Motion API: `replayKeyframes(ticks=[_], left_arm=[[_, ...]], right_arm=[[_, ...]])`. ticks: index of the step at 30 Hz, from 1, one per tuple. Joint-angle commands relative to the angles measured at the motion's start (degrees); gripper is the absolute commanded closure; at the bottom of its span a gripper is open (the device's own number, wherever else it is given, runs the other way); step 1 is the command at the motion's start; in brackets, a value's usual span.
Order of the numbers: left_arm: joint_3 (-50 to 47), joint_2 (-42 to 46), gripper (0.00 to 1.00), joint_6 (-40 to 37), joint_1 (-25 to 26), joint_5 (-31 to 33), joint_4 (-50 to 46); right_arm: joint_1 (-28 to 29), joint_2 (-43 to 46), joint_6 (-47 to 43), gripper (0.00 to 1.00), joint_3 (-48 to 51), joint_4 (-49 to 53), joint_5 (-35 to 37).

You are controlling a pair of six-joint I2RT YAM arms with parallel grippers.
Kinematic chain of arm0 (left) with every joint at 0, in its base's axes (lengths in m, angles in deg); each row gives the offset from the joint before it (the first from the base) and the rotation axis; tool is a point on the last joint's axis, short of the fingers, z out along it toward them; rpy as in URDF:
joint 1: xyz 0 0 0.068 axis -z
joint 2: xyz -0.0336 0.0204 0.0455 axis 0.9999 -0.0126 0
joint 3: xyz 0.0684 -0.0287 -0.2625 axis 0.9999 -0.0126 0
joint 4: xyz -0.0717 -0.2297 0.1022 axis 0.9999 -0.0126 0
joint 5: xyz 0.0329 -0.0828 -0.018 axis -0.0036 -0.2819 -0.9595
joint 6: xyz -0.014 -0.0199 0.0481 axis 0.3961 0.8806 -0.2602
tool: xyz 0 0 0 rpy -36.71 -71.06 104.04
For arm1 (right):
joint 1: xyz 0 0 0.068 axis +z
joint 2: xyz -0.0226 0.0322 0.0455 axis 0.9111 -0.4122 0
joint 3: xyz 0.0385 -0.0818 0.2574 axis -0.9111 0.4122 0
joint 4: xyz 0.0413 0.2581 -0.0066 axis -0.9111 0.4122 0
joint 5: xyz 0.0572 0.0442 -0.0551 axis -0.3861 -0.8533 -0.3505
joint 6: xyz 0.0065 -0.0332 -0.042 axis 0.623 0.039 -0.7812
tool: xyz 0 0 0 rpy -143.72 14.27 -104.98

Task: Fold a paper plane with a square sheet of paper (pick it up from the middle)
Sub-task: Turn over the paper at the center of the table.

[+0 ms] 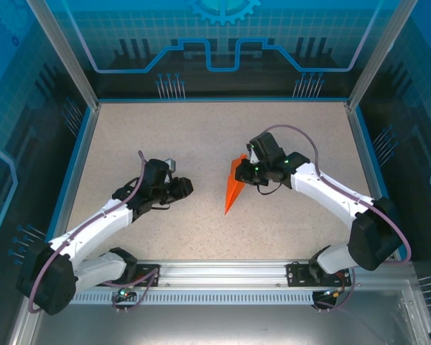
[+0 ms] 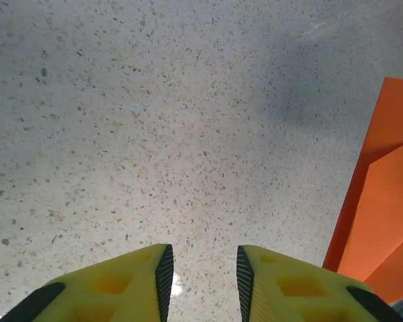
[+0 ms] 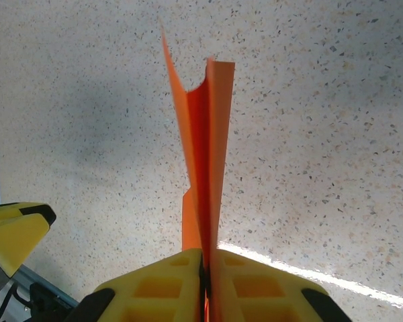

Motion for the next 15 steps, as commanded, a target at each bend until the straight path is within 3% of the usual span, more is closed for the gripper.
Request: replayKeyframes(ticks=[1,15], left_arm=[[0.6,-0.7,0.66,0.8,-0.4,-2.4,0.2],[1.0,-1.5,0.65,-0.7,-0.4,-1.9,-0.9]], right_arm=[[-1.3,0.1,0.4,0.88,-2.4,1.8,-1.4],[-2.6,0.5,-0.6,0.88,-3.3,4.7,-1.1]])
